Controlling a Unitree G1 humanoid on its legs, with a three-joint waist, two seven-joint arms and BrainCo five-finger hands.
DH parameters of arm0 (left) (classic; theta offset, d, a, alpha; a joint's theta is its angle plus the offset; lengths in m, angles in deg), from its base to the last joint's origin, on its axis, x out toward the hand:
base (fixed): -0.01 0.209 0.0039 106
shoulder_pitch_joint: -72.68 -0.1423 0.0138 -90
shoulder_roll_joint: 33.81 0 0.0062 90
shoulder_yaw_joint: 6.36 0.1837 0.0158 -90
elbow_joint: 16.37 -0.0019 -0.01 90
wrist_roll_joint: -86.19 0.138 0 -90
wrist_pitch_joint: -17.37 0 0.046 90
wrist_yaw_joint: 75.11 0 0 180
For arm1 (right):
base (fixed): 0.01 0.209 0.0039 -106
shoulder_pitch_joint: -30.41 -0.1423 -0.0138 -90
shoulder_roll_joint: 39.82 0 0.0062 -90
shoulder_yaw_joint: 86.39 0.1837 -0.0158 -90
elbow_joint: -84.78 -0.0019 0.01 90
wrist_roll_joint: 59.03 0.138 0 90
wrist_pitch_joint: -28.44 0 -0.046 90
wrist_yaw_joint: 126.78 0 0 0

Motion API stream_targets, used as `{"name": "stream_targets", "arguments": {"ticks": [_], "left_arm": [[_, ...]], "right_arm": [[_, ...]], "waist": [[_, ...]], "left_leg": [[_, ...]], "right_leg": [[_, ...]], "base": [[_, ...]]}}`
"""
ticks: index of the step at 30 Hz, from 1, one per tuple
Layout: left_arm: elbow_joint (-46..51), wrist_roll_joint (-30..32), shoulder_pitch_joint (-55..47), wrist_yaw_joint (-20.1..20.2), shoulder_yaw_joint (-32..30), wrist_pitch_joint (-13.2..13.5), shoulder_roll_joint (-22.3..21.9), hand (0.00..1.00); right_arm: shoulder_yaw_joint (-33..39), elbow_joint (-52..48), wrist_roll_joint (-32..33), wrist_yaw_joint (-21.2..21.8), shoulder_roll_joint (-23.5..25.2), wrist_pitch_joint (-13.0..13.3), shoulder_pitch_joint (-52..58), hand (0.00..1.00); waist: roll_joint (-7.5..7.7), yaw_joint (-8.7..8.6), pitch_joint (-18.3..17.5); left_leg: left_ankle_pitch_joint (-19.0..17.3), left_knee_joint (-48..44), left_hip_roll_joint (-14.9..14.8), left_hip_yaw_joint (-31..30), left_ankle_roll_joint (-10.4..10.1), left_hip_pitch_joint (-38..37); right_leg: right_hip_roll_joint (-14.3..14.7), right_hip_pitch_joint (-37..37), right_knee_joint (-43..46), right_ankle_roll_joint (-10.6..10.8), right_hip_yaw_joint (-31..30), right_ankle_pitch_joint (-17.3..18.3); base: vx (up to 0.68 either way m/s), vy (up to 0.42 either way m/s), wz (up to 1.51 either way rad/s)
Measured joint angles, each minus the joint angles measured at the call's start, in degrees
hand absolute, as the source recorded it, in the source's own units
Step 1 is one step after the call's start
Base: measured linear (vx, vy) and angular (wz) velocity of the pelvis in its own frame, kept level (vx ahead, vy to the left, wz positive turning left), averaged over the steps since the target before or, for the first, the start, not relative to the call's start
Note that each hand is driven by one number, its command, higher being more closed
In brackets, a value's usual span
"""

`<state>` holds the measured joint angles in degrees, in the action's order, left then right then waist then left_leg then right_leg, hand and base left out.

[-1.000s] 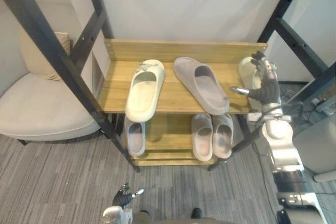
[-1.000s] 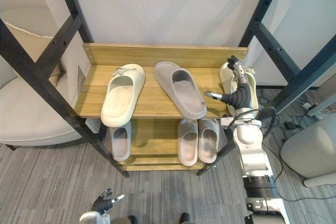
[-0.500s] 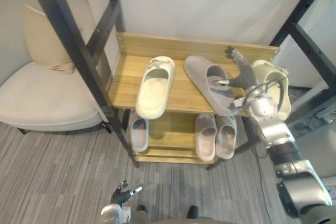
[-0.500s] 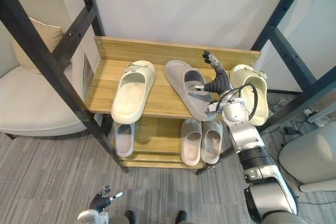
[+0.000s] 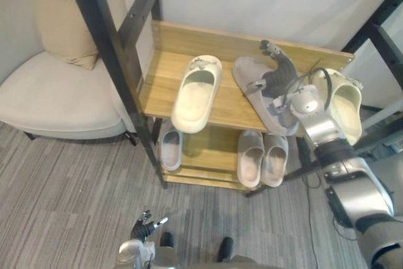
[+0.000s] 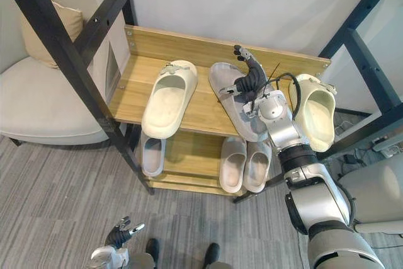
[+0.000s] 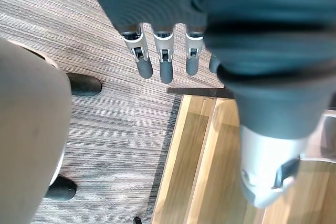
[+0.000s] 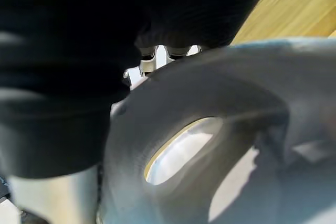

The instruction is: Organize the slippers on the shoe rack

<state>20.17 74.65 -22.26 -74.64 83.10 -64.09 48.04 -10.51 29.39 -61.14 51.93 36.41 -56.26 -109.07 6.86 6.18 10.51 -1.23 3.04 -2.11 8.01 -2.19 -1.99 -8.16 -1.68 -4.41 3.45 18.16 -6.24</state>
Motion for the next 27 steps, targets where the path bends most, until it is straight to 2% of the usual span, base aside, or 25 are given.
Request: {"name": "stream_targets", "arguments": {"ticks": [4, 7, 12, 27], "left_arm": [[0.0, 0.0, 0.0, -0.1, 0.0, 0.0, 0.0, 0.0], [0.0, 0.0, 0.0, -0.1, 0.0, -0.1, 0.0, 0.0], [-0.1, 0.1, 0.0, -0.1, 0.1, -0.2, 0.0, 0.0], [-0.6, 0.2, -0.1, -0.1, 1.3, -0.2, 0.2, 0.0]], "right_arm": [[0.5, -0.1, 0.2, -1.6, 0.1, 0.0, 0.0, 0.0], [5.7, -4.4, 2.2, -4.9, 0.4, 0.8, 1.2, 0.0], [7.7, -8.1, 2.3, -6.4, 0.5, 1.4, 3.4, 0.0], [9.7, -9.1, 3.2, -5.5, 0.5, 1.6, 10.2, 0.0]], "waist": [[-0.02, -0.04, 0.0], [-0.21, -0.29, 0.2], [-0.23, -0.44, 0.2], [-0.77, -1.25, -0.1]], "left_leg": [[0.9, 1.1, 0.0, -0.4, -0.1, -0.1], [0.9, 1.0, 0.0, -0.4, -0.1, -0.2], [0.9, 1.0, -0.1, -0.3, -0.1, -0.8], [0.8, 0.9, -0.2, 0.1, -0.6, -1.2]], "right_leg": [[0.0, 0.2, 0.0, 0.0, 0.2, 0.0], [0.1, 0.2, 0.2, 0.0, 0.1, 0.0], [0.1, -0.3, 0.3, 0.0, 0.1, 0.0], [0.1, -0.3, 0.9, 0.0, -0.2, 0.0]], "base": [[-0.02, -0.006, 0.06], [0.0, 0.0, 0.0], [0.0, 0.0, 0.0], [-0.01, 0.002, -0.02]]}}
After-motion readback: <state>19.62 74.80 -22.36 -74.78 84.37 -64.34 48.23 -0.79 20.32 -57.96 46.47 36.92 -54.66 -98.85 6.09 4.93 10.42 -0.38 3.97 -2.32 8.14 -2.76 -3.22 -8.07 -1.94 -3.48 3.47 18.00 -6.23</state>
